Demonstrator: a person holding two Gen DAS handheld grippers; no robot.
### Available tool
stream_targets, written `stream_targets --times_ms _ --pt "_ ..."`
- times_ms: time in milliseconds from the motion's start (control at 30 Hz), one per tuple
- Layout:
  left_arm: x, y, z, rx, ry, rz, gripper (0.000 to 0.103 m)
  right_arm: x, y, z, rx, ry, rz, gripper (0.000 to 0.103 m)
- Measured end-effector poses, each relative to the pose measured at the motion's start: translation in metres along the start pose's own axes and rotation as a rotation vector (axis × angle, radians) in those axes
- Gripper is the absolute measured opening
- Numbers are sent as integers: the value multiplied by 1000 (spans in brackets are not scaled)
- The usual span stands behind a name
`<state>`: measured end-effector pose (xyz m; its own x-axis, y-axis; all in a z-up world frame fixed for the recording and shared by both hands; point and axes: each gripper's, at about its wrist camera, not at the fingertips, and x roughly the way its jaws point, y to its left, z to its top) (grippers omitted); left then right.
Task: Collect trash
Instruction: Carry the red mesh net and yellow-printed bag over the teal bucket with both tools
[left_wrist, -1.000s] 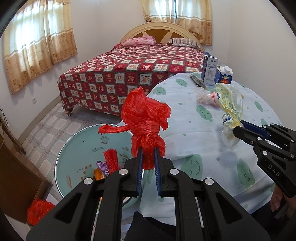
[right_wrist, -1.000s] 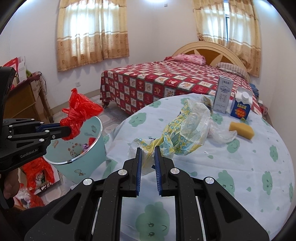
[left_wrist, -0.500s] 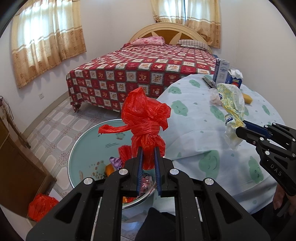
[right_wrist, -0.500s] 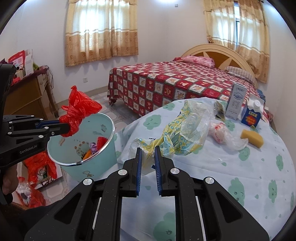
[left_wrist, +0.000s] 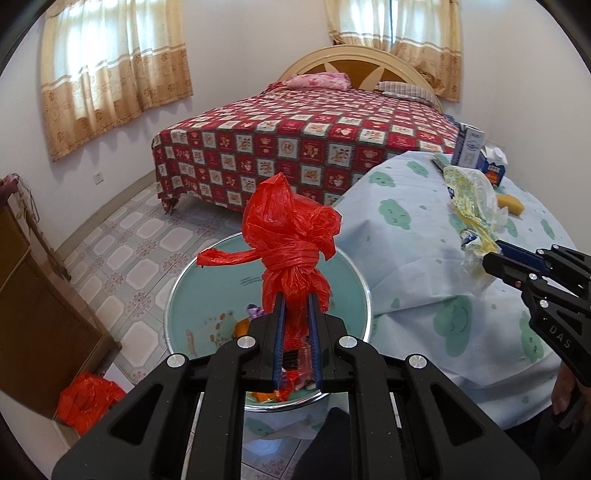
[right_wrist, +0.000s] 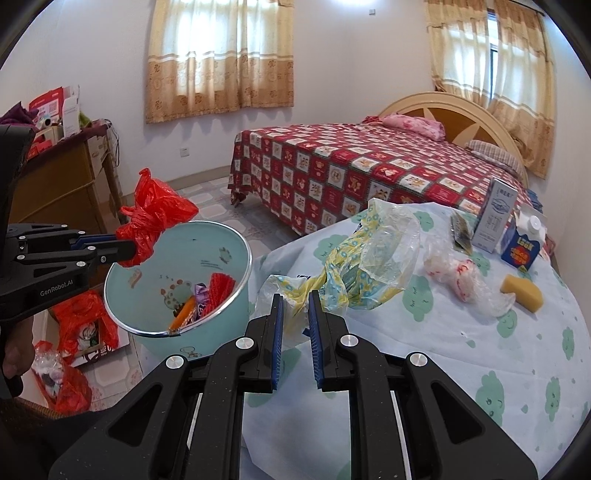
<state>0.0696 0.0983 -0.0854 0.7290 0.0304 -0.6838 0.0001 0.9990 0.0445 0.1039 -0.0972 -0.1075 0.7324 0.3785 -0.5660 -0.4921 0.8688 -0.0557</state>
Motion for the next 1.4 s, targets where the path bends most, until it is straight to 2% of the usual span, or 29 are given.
stream_targets --times_ms 1400 --pt "-11 71 -3 -125 -35 101 12 32 64 37 -137 -2 129 14"
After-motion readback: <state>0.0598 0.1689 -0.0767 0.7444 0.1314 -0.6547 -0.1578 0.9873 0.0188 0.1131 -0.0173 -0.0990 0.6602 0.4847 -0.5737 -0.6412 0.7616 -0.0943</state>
